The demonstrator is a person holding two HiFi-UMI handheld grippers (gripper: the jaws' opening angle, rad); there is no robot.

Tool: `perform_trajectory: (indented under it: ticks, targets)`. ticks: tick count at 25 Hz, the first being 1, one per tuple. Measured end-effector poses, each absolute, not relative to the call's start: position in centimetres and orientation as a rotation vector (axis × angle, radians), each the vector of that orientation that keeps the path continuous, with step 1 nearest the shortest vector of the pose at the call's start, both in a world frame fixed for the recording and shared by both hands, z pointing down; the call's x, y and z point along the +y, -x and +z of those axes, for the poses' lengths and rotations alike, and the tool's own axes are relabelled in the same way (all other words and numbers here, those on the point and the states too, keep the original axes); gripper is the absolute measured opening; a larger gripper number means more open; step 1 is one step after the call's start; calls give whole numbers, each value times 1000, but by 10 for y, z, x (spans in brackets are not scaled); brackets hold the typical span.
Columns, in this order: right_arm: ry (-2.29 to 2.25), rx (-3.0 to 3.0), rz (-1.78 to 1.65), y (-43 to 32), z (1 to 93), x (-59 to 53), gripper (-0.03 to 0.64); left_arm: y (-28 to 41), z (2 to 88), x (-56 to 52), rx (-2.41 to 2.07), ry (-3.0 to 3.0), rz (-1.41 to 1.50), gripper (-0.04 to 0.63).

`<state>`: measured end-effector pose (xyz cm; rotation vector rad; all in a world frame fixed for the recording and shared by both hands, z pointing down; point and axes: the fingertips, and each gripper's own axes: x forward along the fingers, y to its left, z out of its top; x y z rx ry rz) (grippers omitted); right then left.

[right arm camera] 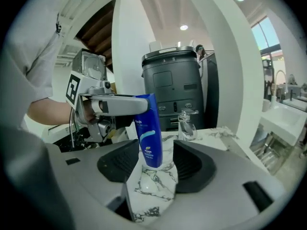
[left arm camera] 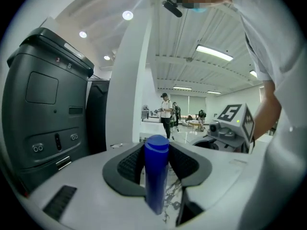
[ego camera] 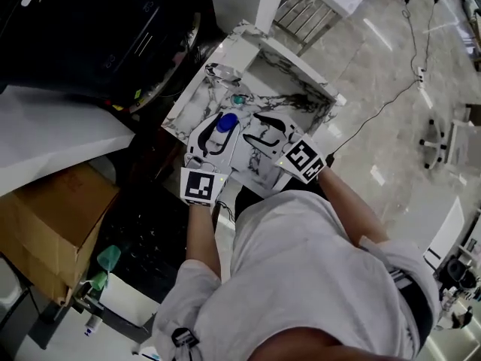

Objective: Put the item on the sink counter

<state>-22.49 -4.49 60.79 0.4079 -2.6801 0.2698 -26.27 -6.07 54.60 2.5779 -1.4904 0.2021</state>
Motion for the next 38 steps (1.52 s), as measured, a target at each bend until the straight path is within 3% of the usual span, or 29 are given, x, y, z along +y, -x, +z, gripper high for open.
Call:
perform_trajectory:
  ticks: [2,4,6,38]
  targets:
    - [-523,-2663,288,217,610,-53,172,268,549,-64,-1519,-2548,204,158]
    - [-631,-2653,266,209,607,-62,31,271,552,-66,-1536,-2518,203,158]
    - [-674,-2648,235,204,605,-65,15,271,554,-66,-1535,-2500,194,158]
    - [-632,-2576,322,227,633,-56,11,326,597,-94,-1673,-2395,363,155]
